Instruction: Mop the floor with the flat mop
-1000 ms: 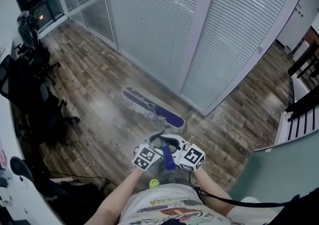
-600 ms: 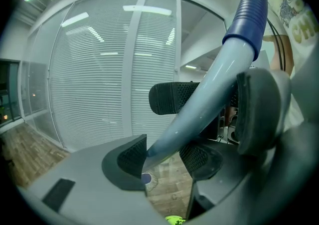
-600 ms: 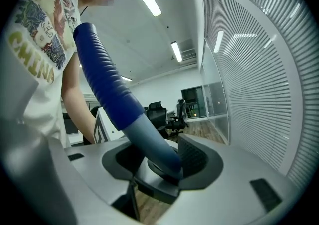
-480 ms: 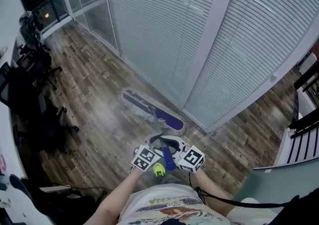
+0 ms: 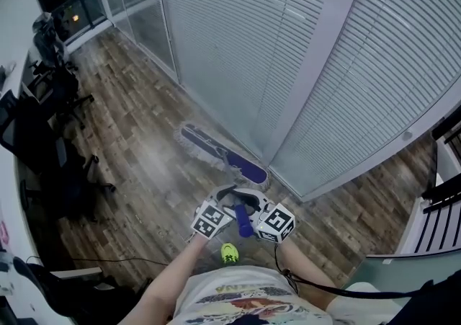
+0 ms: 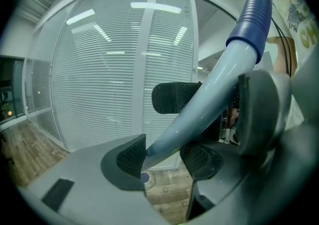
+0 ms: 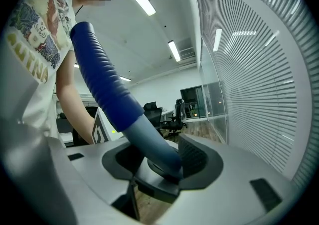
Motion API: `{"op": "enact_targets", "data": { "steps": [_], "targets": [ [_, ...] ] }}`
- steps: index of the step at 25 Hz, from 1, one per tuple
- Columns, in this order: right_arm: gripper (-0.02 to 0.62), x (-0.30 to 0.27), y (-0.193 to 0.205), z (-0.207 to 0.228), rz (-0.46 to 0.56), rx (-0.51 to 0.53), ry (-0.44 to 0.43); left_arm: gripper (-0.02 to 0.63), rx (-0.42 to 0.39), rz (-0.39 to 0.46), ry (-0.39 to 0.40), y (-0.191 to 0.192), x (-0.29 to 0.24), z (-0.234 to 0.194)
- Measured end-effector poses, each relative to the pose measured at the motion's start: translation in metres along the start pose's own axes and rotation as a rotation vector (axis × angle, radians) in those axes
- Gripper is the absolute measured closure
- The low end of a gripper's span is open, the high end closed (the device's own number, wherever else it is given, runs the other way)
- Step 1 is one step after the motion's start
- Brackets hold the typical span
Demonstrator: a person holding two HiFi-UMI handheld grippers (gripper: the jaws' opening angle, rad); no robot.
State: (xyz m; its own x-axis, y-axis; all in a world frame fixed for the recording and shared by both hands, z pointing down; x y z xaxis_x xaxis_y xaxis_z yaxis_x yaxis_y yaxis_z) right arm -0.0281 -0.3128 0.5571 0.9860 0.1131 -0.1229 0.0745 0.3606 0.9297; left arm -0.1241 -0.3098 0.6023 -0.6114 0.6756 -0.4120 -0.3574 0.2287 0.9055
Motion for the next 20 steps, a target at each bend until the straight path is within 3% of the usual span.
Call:
{"op": "enact_targets", "data": {
  "steps": [9, 20],
  "targets": [
    [0.402, 0.006, 0.005, -0.003, 0.027, -0.058, 0.024, 0.416, 0.01, -0.026, 0.006, -0.001, 0.0, 0.007],
    [0.402, 0.02, 0.03, -0.066, -0.002, -0.036, 0.013, 0.416, 0.034, -0.028, -0.013, 0.013, 0.044, 0.061]
  ]
}}
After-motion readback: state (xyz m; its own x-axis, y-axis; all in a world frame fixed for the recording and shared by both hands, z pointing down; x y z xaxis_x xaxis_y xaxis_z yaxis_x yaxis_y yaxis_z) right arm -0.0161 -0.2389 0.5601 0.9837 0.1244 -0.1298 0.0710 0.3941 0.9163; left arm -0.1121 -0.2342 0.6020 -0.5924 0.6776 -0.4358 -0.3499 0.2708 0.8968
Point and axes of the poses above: the fingertips, and each gripper's own axes: x backward along the fingers, z to its right, y out of its underside, the point moved 9 cm from there along x, backward along the fingers, and after that the axes turned 11 degrees about -x, right-handed, at the moved point
